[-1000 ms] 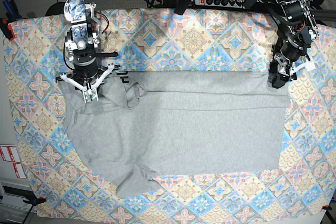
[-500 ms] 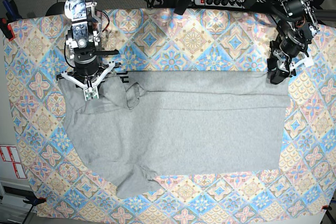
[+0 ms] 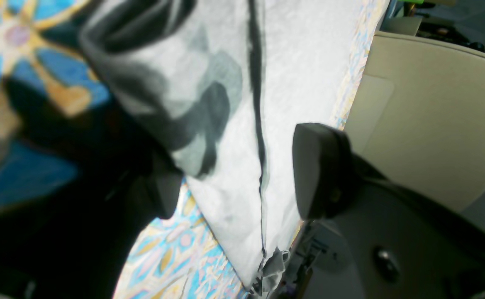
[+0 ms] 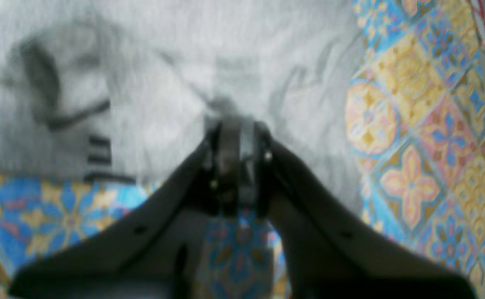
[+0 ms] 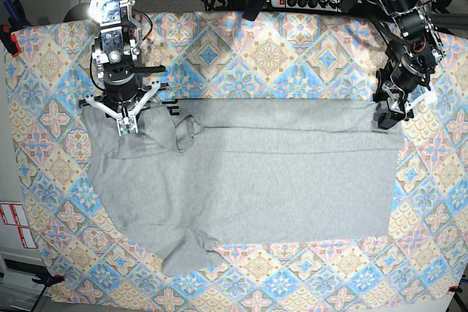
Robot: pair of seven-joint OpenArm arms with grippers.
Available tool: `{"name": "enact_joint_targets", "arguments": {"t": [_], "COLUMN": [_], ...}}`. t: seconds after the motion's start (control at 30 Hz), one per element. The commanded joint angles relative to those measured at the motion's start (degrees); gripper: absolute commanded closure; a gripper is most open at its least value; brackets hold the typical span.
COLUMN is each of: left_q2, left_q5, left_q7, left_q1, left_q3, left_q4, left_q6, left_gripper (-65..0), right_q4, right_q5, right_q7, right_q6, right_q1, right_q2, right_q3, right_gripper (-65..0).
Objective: Fold the T-shirt properly
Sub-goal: 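Move the right gripper outward to the shirt corner, then drag the shirt with both grippers toward the robot base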
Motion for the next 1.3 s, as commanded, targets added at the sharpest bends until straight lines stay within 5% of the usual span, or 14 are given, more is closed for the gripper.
{"name": "enact_joint_targets", "arguments": {"t": [0.0, 0.1, 0.17, 0.33, 0.47, 0.7, 1.27], "left_q2": [-0.37, -0.37, -0.37, -0.64, -0.64, -0.64, -0.73], "left_q5": [1.19, 1.10, 1.10, 1.10, 1.19, 1.19, 1.19], "left_q7": [-0.25, 0.10, 0.19, 0.19, 0.19, 0.19, 0.19], "left_q1": [-0.52, -1.14, -1.40, -1.49, -1.31, -1.31, -1.14], "left_q3": [0.13, 0.13, 0.13, 0.13, 0.13, 0.13, 0.13], "left_q4": [0.27, 0.44, 0.44, 0.44, 0.44, 0.44, 0.53], "left_q6": [0.82, 0.82, 0.82, 0.82, 0.82, 0.82, 0.82], "left_gripper": [-39.6, -33.3, -21.8, 0.0, 0.0, 0.0, 0.0], "right_q4": [2.13, 3.27, 3.62, 3.18, 2.83, -3.67, -14.57], "right_q5": [-0.02, 0.42, 3.93, 23.80, 36.99, 48.59, 50.35], "right_q7": [1.48, 1.39, 1.39, -2.56, -5.55, -10.83, -10.74], "right_q6": [-0.38, -0.38, -0.38, -0.29, -0.29, -0.29, -0.29], "right_q1": [0.05, -1.53, -2.67, -2.49, -2.41, 3.04, 7.53], "right_q2": [0.29, 0.12, -1.29, -1.99, -1.99, -1.99, -1.99], "right_q3": [0.40, 2.42, 6.02, 17.01, 23.78, 28.26, 28.26], "right_gripper": [-5.6, -5.6, -5.7, -16.0, -24.6, -24.7, -25.1]}}
